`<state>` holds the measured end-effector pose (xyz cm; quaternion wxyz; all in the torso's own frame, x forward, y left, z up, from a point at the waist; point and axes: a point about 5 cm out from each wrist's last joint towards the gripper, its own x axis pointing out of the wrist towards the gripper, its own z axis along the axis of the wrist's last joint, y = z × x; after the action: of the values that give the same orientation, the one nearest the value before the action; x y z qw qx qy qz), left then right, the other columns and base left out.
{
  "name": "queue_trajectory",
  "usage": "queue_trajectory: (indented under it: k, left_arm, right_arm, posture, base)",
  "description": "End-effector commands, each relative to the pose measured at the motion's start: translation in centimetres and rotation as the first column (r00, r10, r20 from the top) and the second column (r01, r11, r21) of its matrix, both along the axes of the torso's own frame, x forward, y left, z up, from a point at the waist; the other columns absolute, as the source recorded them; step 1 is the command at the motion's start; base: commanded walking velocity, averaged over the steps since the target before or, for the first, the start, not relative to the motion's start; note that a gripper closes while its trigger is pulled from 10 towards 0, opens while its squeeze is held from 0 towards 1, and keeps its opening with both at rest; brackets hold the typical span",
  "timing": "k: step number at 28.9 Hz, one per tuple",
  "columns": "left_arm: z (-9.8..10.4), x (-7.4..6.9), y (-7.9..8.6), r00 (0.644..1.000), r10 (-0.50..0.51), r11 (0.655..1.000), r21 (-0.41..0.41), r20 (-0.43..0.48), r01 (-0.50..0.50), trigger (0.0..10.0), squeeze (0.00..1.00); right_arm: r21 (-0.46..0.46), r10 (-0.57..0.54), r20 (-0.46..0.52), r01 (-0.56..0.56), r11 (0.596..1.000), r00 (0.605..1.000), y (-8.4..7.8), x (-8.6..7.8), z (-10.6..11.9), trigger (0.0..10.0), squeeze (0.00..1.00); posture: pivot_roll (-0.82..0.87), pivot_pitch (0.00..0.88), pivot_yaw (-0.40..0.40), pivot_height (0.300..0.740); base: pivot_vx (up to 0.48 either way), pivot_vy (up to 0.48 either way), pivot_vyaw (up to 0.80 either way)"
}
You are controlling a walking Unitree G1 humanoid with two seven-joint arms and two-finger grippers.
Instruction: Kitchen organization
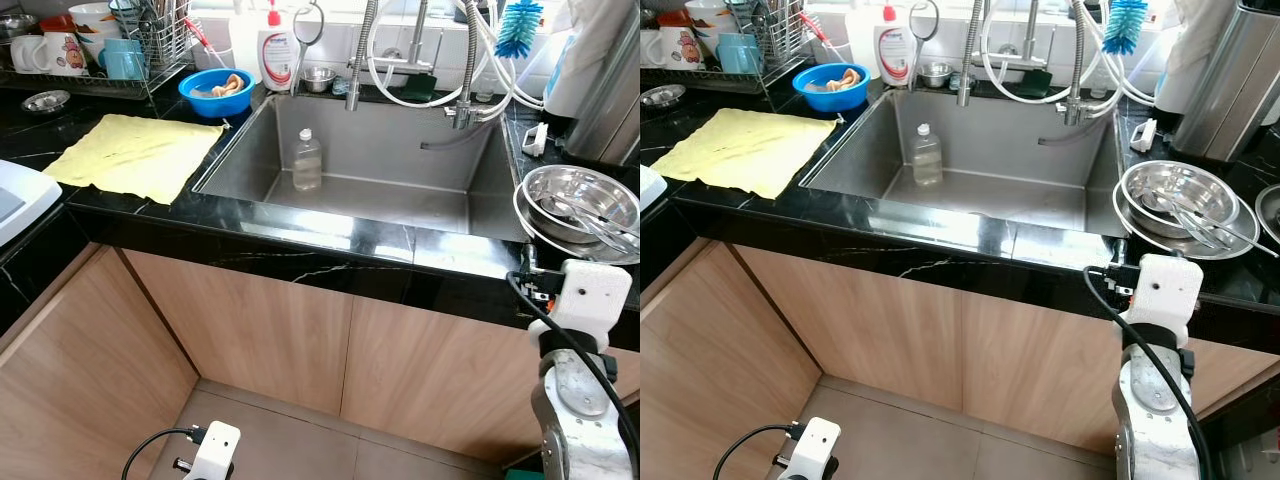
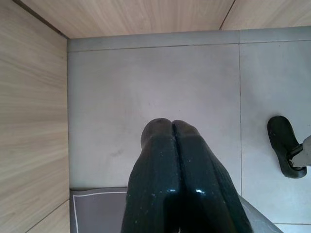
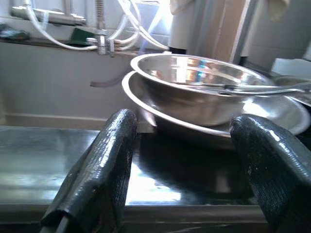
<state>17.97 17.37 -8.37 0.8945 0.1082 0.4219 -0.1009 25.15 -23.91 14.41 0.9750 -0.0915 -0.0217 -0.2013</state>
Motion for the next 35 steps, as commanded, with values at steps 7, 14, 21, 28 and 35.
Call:
queue_trajectory:
  k: [7,14,21,28,35]
  left_arm:
    - [-0.2,-0.3,0.1,1.0,-0.012,1.0,0.007,-0.021,0.013,10.0,0.0]
    - [-0.2,-0.4,0.1,1.0,-0.011,1.0,0.009,-0.023,0.011,10.0,0.0]
    - [-0.2,-0.4,0.2,1.0,-0.012,1.0,0.01,-0.026,0.012,10.0,0.0]
    - [-0.2,-0.4,0.3,0.999,-0.011,1.0,0.013,-0.031,0.011,10.0,0.0]
    - [-0.2,-0.3,0.3,0.999,-0.011,1.0,0.013,-0.03,0.012,10.0,0.0]
  right_arm:
    - [0.043,-0.087,-0.006,0.087,0.995,0.996,-1.1,0.5,0.0,10.0,0.0]
    - [0.0,-0.014,0.02,0.014,1.0,1.0,0.1,1.3,0.6,10.0,0.0]
    - [-0.014,0.009,0.028,-0.009,1.0,1.0,0.9,1.5,0.8,10.0,0.0]
    - [0.024,-0.095,-0.035,0.096,0.995,0.995,-0.2,1.0,-0.4,10.0,0.0]
    - [0.016,-0.114,-0.005,0.114,0.993,0.993,-0.5,1.2,0.3,10.0,0.0]
  posture:
    - [-0.3,0.0,0.018,0.731]
    - [-0.3,0.0,0.02,0.731]
    - [-0.29,0.0,0.022,0.731]
    - [-0.29,0.0,0.025,0.731]
    - [-0.29,0.0,0.026,0.731]
  base:
    - [0.0,0.0,0.0]
    - [0.0,0.0,0.0]
    - [0.0,0.0,0.0]
    - [0.0,0.0,0.0]
    - [0.0,0.0,0.0]
